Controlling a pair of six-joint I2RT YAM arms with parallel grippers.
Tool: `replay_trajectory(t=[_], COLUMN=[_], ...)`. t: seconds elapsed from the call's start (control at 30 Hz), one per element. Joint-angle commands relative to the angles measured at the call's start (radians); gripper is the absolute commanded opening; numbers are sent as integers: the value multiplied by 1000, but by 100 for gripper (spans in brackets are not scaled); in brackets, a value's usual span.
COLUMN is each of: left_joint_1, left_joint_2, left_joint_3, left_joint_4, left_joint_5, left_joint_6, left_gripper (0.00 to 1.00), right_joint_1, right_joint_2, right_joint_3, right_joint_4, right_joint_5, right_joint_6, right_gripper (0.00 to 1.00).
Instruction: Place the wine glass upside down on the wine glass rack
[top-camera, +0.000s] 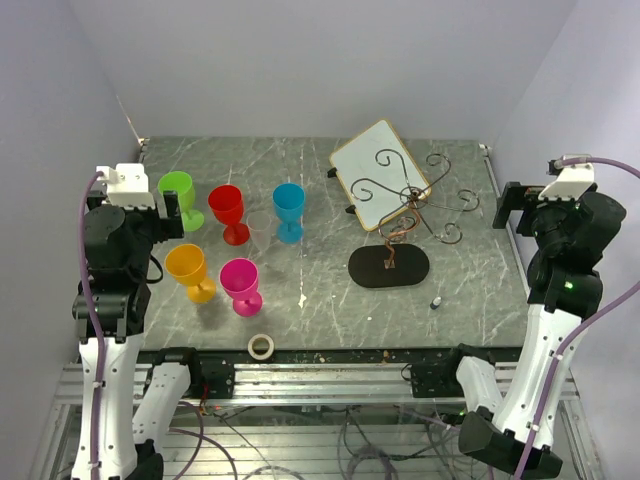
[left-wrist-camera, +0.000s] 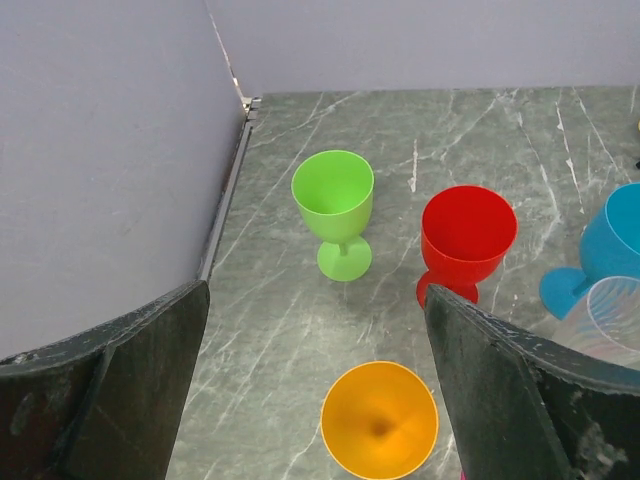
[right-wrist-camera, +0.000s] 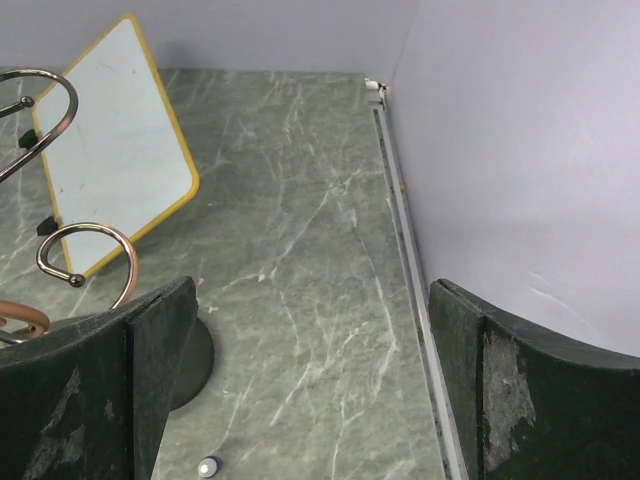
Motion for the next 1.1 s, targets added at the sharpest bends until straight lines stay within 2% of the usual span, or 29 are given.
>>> replay_trajectory(t=[0.0,0.3,0.5,0.73,1.07], left_joint_1=[17,21,23,24,24], left_joint_2=[-10,-9,-5,18,49], left_joint_3=[-13,-12,-32,-30,-30], left_joint_4=[67,96,108,108,111], left_joint_5=[-3,20,72,153,189], left_joint_6=[-4,-13,30,41,40], left_gripper=[99,99,99,99,100], right_joint_1=[-11,-14,-16,-16,0], right_joint_2=[11,37,45,86,176], right_joint_3=[-9,23,64,151,239], right_joint_4=[24,-4,-34,-77,-90], right_joint_5=[-43,-94,-152,-360,-586], right_joint_6=[-3,-22,-48,-64,-107], right_gripper=[100,100,99,95,90])
